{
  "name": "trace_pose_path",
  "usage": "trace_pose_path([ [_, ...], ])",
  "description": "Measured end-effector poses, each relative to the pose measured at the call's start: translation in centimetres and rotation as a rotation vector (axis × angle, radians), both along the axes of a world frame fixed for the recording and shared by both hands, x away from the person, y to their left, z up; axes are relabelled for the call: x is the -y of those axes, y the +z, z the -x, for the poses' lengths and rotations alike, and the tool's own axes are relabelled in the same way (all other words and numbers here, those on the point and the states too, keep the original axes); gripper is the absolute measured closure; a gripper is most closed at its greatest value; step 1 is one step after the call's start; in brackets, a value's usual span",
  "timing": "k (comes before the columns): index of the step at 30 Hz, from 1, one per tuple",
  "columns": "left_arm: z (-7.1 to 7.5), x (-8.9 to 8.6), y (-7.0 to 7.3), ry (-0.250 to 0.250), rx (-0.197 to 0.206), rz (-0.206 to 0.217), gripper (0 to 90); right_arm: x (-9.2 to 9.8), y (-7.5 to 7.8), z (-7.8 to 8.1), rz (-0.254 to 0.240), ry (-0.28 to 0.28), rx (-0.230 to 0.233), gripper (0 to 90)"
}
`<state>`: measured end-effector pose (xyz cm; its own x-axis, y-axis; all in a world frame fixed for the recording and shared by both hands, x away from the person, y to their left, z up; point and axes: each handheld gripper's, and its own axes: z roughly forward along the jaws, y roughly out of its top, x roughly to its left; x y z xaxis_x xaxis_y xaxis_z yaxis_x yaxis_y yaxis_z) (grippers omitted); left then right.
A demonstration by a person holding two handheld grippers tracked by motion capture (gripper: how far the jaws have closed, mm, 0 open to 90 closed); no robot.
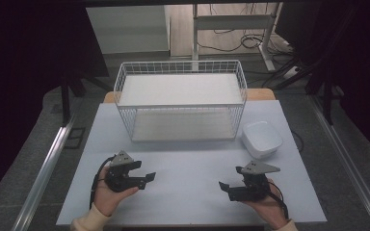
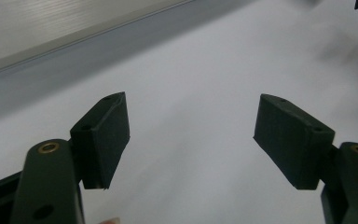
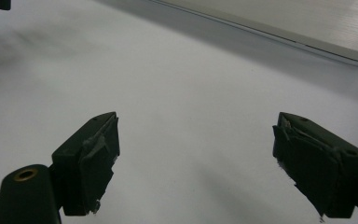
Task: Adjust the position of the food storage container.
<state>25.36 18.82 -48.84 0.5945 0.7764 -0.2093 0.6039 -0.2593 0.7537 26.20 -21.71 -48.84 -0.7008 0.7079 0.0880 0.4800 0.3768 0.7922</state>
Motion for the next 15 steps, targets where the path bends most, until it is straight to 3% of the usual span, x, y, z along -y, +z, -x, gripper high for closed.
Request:
trace_pose_path([
  [4, -0.08, -0.11, -0.17, 0.004, -0.015, 0.008, 26.2, -0.07, -0.11, -0.08, 0.016, 0.002, 0.001, 15.9],
  [11, -0.15, -0.09, -0.15, 0.007, -0.016, 0.007, 26.2, 0.13, -0.02, -0.25, -0.016, -0.003, -0.014, 16.6],
  [15, -0.15, -0.04, -0.21, 0.007, -0.019, 0.006, 26.3, 0.08, -0.04, -0.22, -0.006, 0.003, -0.011, 17.6],
])
